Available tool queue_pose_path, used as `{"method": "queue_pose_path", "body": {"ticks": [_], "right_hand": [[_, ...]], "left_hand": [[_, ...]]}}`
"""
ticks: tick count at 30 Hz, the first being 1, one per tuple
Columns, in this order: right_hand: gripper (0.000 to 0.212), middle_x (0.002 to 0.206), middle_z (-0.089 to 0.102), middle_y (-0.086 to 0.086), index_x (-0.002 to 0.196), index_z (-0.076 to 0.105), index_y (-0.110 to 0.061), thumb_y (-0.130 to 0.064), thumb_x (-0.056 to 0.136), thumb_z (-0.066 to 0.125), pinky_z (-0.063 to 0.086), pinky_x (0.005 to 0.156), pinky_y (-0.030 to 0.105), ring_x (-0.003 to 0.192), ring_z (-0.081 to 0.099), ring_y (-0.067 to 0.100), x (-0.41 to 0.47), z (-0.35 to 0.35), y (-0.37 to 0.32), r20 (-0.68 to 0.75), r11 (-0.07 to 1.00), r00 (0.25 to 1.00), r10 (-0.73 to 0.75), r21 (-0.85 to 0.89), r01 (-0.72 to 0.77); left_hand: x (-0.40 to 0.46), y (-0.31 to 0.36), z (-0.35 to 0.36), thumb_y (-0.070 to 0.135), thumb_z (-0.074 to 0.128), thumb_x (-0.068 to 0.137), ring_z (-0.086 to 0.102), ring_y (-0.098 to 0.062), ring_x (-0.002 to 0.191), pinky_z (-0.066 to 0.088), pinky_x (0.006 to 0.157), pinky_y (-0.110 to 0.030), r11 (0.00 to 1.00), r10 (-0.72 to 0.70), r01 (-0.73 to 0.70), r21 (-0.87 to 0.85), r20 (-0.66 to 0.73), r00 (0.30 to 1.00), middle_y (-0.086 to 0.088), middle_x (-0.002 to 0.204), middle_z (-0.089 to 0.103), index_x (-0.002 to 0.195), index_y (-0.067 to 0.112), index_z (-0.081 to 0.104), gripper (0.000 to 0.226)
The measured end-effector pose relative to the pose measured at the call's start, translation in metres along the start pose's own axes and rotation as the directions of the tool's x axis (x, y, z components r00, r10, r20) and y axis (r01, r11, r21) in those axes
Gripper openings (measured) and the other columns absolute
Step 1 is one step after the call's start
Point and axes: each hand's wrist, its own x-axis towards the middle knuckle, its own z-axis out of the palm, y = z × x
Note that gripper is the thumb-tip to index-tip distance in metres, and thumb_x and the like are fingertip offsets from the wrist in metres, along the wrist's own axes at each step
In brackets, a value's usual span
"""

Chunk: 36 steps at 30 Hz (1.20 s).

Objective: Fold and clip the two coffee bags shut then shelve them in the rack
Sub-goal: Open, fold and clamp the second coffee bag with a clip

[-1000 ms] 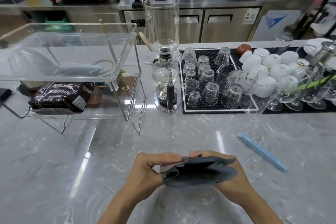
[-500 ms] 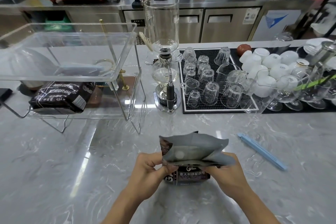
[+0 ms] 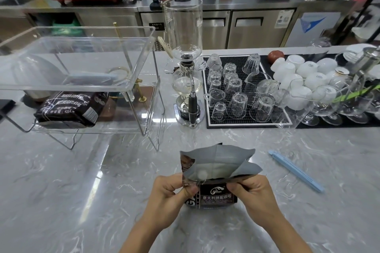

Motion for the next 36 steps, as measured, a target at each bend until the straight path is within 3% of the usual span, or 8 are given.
{"method": "queue_pose_path", "body": {"ticks": [7, 9, 13, 19, 24, 26, 31, 36], "right_hand": [[0.031, 0.083, 0.078, -0.014, 0.083, 0.078, -0.04, -0.012, 0.077, 0.067, 0.053, 0.072, 0.018, 0.081, 0.07, 0.0, -0.002, 0.002, -0.005, -0.025, 0.997, 0.998, 0.063, -0.049, -0.065], [0.024, 0.083, 0.078, -0.008, 0.084, 0.078, -0.039, -0.017, 0.077, 0.07, 0.055, 0.074, 0.024, 0.08, 0.07, 0.007, -0.002, 0.002, -0.008, -0.026, 0.995, 0.997, 0.073, -0.066, -0.075], [0.031, 0.081, 0.075, 0.006, 0.086, 0.076, -0.027, 0.003, 0.079, 0.073, 0.055, 0.072, 0.034, 0.077, 0.068, 0.024, -0.001, 0.003, -0.009, 0.0, 0.995, 0.999, 0.051, -0.084, -0.051], [0.021, 0.082, 0.079, -0.002, 0.082, 0.079, -0.025, -0.013, 0.064, 0.079, 0.057, 0.069, 0.021, 0.078, 0.075, 0.015, 0.006, 0.014, -0.018, -0.048, 0.999, 0.998, 0.051, 0.002, -0.051], [0.022, 0.079, 0.079, -0.007, 0.074, 0.08, -0.033, -0.021, 0.056, 0.085, 0.056, 0.068, 0.016, 0.077, 0.075, 0.009, 0.007, 0.019, -0.025, -0.042, 0.999, 0.999, 0.022, 0.037, -0.021], [0.024, 0.081, 0.079, -0.006, 0.076, 0.08, -0.033, -0.037, 0.053, 0.087, 0.056, 0.069, 0.017, 0.079, 0.075, 0.01, 0.006, 0.02, -0.028, -0.045, 0.998, 0.999, 0.01, 0.063, -0.007], [0.036, 0.074, 0.078, -0.01, 0.075, 0.078, -0.039, -0.069, 0.054, 0.076, 0.054, 0.062, 0.016, 0.068, 0.072, 0.002, 0.006, 0.019, -0.03, -0.088, 0.993, 0.996, 0.028, 0.113, -0.018], [0.035, 0.08, 0.079, -0.01, 0.081, 0.078, -0.04, -0.069, 0.063, 0.07, 0.056, 0.066, 0.018, 0.075, 0.073, 0.005, 0.003, 0.015, -0.031, -0.062, 0.993, 0.998, 0.033, 0.113, -0.026]], "left_hand": [[0.001, 0.006, 0.0, 0.018, 0.069, 0.083, 0.073, -0.01, 0.092, 0.053, 0.079, -0.02, 0.995, 0.024, -0.025, 0.094, 0.014, 1.0, 0.009, 0.095, 0.079, 0.093, 0.026, 0.08, 0.016], [0.004, 0.012, -0.002, 0.017, 0.072, 0.083, 0.073, -0.008, 0.088, 0.052, 0.077, -0.019, 0.989, 0.024, -0.029, 0.146, 0.038, 0.999, 0.012, 0.09, 0.078, 0.091, 0.034, 0.078, 0.02], [0.013, 0.024, -0.001, 0.001, 0.077, 0.078, 0.071, -0.004, 0.086, 0.052, 0.073, -0.019, 0.976, 0.047, -0.063, 0.206, 0.083, 0.995, 0.015, 0.088, 0.077, 0.092, 0.031, 0.076, 0.033], [0.018, 0.029, 0.012, -0.006, 0.081, 0.072, 0.075, -0.011, 0.087, 0.058, 0.074, -0.023, 0.997, 0.061, -0.063, 0.053, 0.037, 0.997, 0.008, 0.092, 0.079, 0.094, 0.031, 0.078, 0.043], [0.017, 0.022, 0.016, 0.017, 0.079, 0.072, 0.075, -0.011, 0.08, 0.058, 0.071, -0.026, 0.995, 0.083, -0.082, -0.052, 0.01, 0.997, 0.007, 0.087, 0.079, 0.092, 0.026, 0.079, 0.022], [0.016, 0.02, 0.016, 0.025, 0.079, 0.076, 0.074, -0.014, 0.079, 0.058, 0.069, -0.027, 0.993, 0.099, -0.098, -0.066, 0.002, 0.995, 0.002, 0.086, 0.079, 0.091, 0.019, 0.079, 0.016], [0.016, 0.02, 0.014, 0.049, 0.064, 0.087, 0.062, -0.003, 0.065, 0.048, 0.057, -0.018, 0.994, 0.101, -0.101, -0.045, -0.006, 0.995, 0.005, 0.07, 0.069, 0.072, 0.015, 0.071, 0.038], [0.015, 0.017, 0.01, 0.047, 0.063, 0.089, 0.064, -0.019, 0.07, 0.051, 0.058, -0.04, 0.995, 0.079, -0.078, -0.068, 0.013, 0.997, -0.023, 0.074, 0.069, 0.079, 0.009, 0.074, 0.041]]}}
